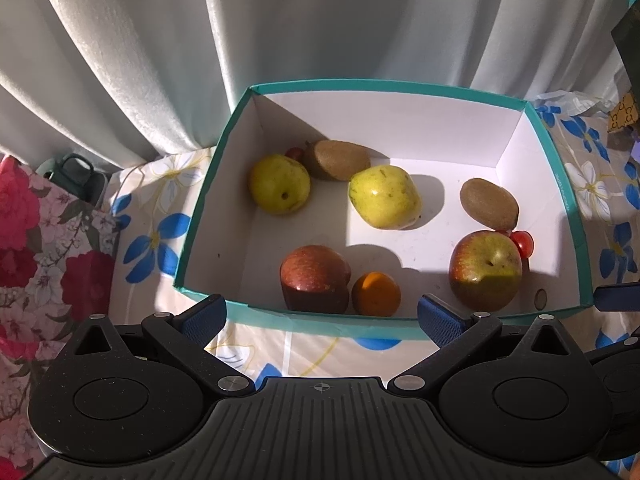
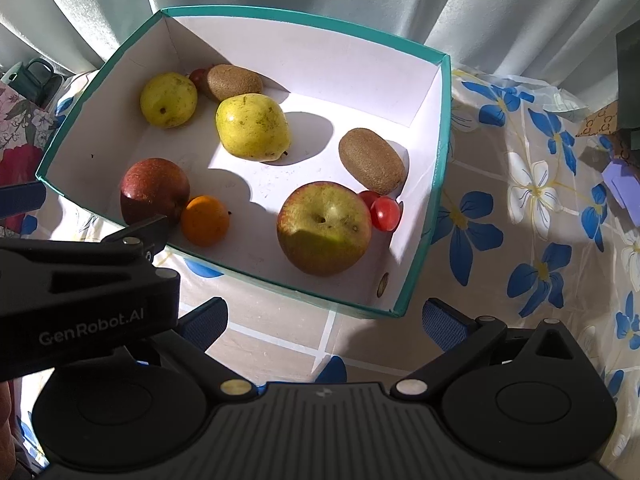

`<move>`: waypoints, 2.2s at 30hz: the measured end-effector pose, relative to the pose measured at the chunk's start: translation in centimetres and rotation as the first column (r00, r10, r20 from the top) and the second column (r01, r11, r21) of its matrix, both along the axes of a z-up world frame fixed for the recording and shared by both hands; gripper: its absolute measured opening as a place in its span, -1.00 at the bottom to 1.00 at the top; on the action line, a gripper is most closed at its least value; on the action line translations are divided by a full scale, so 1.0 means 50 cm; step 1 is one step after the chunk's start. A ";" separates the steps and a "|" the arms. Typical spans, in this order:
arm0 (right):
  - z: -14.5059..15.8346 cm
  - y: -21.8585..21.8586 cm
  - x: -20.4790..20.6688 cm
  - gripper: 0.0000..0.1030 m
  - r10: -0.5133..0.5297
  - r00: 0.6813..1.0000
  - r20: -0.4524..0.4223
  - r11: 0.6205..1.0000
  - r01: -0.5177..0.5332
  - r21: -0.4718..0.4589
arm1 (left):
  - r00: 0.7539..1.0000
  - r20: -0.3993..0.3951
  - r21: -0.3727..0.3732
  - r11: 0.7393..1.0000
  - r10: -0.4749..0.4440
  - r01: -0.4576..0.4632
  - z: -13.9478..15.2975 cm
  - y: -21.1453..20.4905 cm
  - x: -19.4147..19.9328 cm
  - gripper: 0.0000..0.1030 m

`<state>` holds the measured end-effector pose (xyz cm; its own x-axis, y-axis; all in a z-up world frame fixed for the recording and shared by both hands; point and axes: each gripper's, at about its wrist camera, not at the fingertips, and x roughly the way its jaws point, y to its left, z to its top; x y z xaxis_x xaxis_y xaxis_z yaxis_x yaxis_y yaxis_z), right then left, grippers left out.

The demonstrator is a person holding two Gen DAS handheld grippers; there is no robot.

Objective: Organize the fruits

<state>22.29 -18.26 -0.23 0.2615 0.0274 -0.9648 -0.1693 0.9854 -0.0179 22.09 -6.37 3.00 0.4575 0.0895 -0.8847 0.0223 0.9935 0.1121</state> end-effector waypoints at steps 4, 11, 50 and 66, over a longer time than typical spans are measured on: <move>-0.001 0.001 0.001 1.00 -0.001 1.000 0.000 1.000 0.001 -0.001 | 1.000 -0.003 0.002 1.000 -0.001 0.001 -0.003 -0.001 0.004 1.00; 0.000 -0.002 0.001 1.00 -0.002 1.000 -0.001 1.000 0.002 0.001 | 1.000 -0.002 0.003 1.000 -0.005 0.005 -0.002 -0.001 0.004 1.00; 0.008 -0.004 -0.014 1.00 0.003 1.000 0.002 1.000 -0.003 -0.011 | 0.999 -0.006 0.010 0.999 -0.032 0.032 -0.002 -0.016 -0.004 1.00; 0.011 -0.006 -0.022 1.00 0.003 1.000 0.007 1.000 -0.003 -0.018 | 0.999 0.001 0.026 0.999 -0.038 0.038 0.000 -0.019 -0.011 1.00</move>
<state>21.20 -18.53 0.31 0.2680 0.0109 -0.9634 -0.1719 0.9844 -0.0367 21.54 -7.31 3.02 0.4624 0.0955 -0.8815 0.0595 0.9886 0.1383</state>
